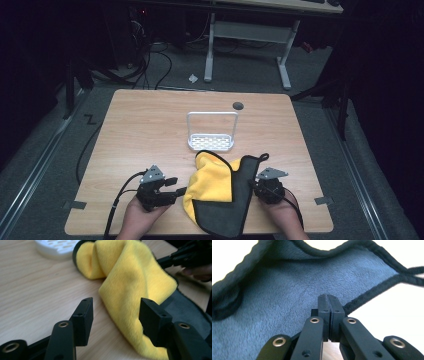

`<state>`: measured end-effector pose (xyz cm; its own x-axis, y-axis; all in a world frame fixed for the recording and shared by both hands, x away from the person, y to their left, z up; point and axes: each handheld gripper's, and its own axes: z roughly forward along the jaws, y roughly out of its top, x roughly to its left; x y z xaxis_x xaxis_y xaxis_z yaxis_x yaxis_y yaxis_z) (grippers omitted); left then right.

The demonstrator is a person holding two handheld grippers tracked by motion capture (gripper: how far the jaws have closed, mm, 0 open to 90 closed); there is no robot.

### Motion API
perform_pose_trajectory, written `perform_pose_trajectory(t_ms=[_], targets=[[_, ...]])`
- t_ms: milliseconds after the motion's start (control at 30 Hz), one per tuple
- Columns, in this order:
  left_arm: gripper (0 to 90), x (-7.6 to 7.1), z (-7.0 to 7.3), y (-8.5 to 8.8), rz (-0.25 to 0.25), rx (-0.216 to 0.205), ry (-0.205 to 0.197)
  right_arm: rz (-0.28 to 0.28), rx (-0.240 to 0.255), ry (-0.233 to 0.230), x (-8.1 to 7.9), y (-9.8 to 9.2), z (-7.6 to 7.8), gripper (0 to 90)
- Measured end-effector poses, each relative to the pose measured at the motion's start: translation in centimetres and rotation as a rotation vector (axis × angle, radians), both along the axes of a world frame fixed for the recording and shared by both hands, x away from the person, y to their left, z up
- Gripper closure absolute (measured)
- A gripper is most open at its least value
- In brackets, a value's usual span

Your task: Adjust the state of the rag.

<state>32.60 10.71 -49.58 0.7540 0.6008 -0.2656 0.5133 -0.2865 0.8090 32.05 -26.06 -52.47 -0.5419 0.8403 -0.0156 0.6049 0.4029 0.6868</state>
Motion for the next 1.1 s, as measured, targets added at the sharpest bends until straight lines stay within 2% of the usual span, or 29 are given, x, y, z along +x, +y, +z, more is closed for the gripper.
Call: perform_pose_trajectory(t_ms=[33,67,100,167,200,233,267,300,333,367,433,467,533,633,667,700,733,767,800,833,867,967,1000,1033,1067,1100], targets=[[45.6,0.2,0.2,-0.8,-0.005,-0.002,-0.008,0.001,0.004,0.001,0.1,-0.2,0.0,90.0],[45.2,0.7,0.7,-2.4,-0.017,0.012,-0.027,-0.003,-0.003,0.002,0.1,0.0,0.0,90.0],[44.8,0.7,0.7,-2.4,-0.017,0.012,-0.027,-0.003,-0.003,0.002,0.1,0.0,0.0,90.0],[44.4,1.7,1.4,-4.4,-0.022,0.028,-0.058,0.001,-0.026,-0.011,0.0,0.2,0.0,90.0],[44.4,2.0,1.7,-5.0,-0.020,0.034,-0.069,0.001,-0.026,-0.011,0.0,0.2,0.0,90.0],[44.5,3.0,2.2,-6.3,-0.013,0.039,-0.082,0.002,-0.026,-0.011,0.0,0.2,0.0,90.0],[45.8,3.5,2.3,-6.8,-0.008,0.051,-0.082,0.002,-0.026,-0.009,0.0,0.2,0.0,90.0],[51.5,3.5,2.3,-6.8,-0.008,0.051,-0.082,0.002,-0.026,-0.009,0.0,0.2,0.0,90.0],[51.5,3.9,2.3,-7.2,-0.004,0.069,-0.070,0.002,-0.023,-0.007,0.0,0.2,0.0,90.0],[72.8,4.3,2.1,-7.1,-0.001,0.076,-0.057,0.003,-0.020,-0.004,0.0,0.2,0.0,90.0],[83.1,4.0,1.9,-6.3,0.002,0.081,-0.056,0.004,-0.020,-0.004,0.0,0.2,0.0,90.0],[84.6,4.0,1.9,-6.3,0.002,0.081,-0.056,0.004,-0.020,-0.004,0.0,0.2,0.0,90.0],[85.8,3.4,1.6,-4.9,0.012,0.090,-0.055,0.006,-0.023,-0.008,0.1,0.2,0.0,90.0],[85.9,2.2,1.1,-2.2,0.028,0.085,-0.042,0.006,-0.028,-0.011,0.2,0.1,0.0,90.0],[85.9,1.4,0.7,-0.2,0.045,0.086,-0.031,0.000,-0.028,-0.009,0.3,0.1,0.0,90.0],[85.8,1.4,0.7,-0.2,0.045,0.086,-0.031,0.000,-0.028,-0.009,0.3,0.1,0.0,90.0],[85.7,0.7,0.0,1.7,0.073,0.092,-0.014,-0.005,-0.030,-0.011,0.4,0.1,0.0,90.0],[85.6,0.7,0.0,1.7,0.073,0.092,-0.014,-0.005,-0.030,-0.011,0.4,0.1,0.0,90.0],[85.0,0.2,-1.1,3.4,0.093,0.089,0.019,-0.006,-0.035,-0.014,0.6,0.1,0.1,90.0],[84.5,0.2,-1.1,3.4,0.093,0.089,0.019,-0.006,-0.035,-0.014,0.6,0.1,0.1,90.0],[84.5,0.0,-1.8,4.3,0.103,0.085,0.034,-0.009,-0.035,-0.013,0.6,0.1,0.1,90.0],[83.2,-0.6,-2.9,6.3,0.140,0.114,0.062,-0.040,-0.061,-0.030,1.0,-0.3,0.0,90.0],[82.8,-0.6,-2.9,6.3,0.140,0.114,0.062,-0.040,-0.061,-0.030,1.0,-0.3,0.0,90.0],[82.8,-0.6,-2.8,6.8,0.155,0.107,0.057,-0.051,-0.058,-0.029,1.1,-0.6,0.0,90.0],[82.0,-0.6,-2.4,7.2,0.176,0.078,0.049,-0.068,-0.035,-0.024,1.4,-1.1,0.0,90.0],[81.6,-0.6,-2.2,7.2,0.184,0.066,0.042,-0.071,-0.030,-0.024,1.5,-1.3,0.0,90.0]])
